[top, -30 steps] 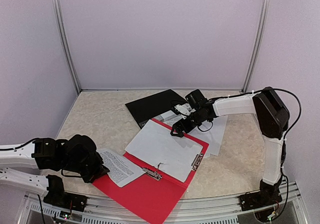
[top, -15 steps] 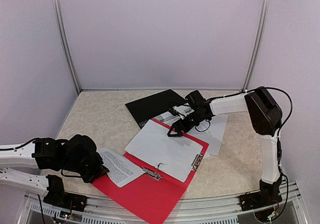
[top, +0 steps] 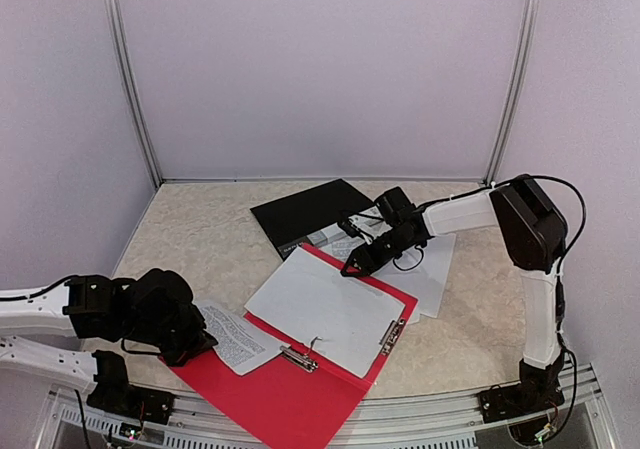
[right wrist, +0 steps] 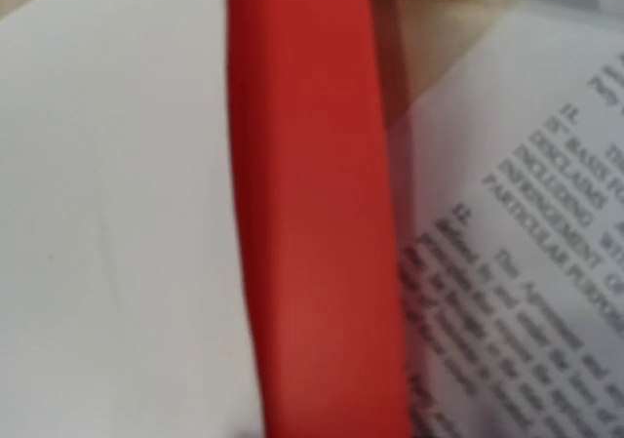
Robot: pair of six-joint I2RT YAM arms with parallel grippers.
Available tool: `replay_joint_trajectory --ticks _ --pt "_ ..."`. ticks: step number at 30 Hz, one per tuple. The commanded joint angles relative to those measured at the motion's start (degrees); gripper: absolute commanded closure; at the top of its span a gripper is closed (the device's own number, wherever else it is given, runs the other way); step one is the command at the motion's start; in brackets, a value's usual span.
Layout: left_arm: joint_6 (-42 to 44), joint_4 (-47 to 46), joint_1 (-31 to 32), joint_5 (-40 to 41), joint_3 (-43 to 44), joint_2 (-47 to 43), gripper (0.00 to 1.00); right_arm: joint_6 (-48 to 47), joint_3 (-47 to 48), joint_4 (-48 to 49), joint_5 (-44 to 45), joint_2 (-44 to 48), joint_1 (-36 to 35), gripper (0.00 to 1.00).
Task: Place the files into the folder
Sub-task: Pick up the folder with some files from the center of the board.
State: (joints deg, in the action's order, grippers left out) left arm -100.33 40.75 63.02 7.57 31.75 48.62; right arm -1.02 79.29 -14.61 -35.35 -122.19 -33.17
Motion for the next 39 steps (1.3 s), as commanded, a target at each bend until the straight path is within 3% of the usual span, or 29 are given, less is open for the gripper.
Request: replay_joint_trajectory --ticks 1,8,18,19,24,26,31,39 --pt "1.46 2.0 -0.38 0.84 2.21 0.24 1.0 2.87 -2.29 -1.39 0.63 2.97 0.42 0.67" --pt "4.83 3.98 -0.38 2.59 5.15 1.44 1.0 4.2 -3.6 -1.36 1.94 7.31 0.65 1.0" --pt "12.16 5.96 0.14 5.5 11.83 6.2 1.0 4.46 -5.99 -1.38 5.19 13.94 0.82 1.0" --pt "12.57 6.13 0.18 5.67 12.35 6.64 1.0 3.81 -5.34 -2.35 5.47 13.21 0.82 0.97" --pt "11.94 6.29 1.05 5.86 12.32 7.74 1.0 1.68 -1.78 -3.51 1.38 7.49 0.7 0.54" --pt "11.29 6.35 1.22 5.86 11.77 7.59 1.0 0.0 -0.3 -2.89 0.3 5.6 0.57 0.46" --pt "10.31 6.43 1.41 6.03 10.67 6.35 1.0 -0.64 3.92 -2.81 -3.5 0.62 -0.06 0.36" --pt "10.17 6.97 1.67 6.23 10.62 5.85 1.0 -0.43 6.11 -4.41 -5.48 -4.2 -1.52 0.32"
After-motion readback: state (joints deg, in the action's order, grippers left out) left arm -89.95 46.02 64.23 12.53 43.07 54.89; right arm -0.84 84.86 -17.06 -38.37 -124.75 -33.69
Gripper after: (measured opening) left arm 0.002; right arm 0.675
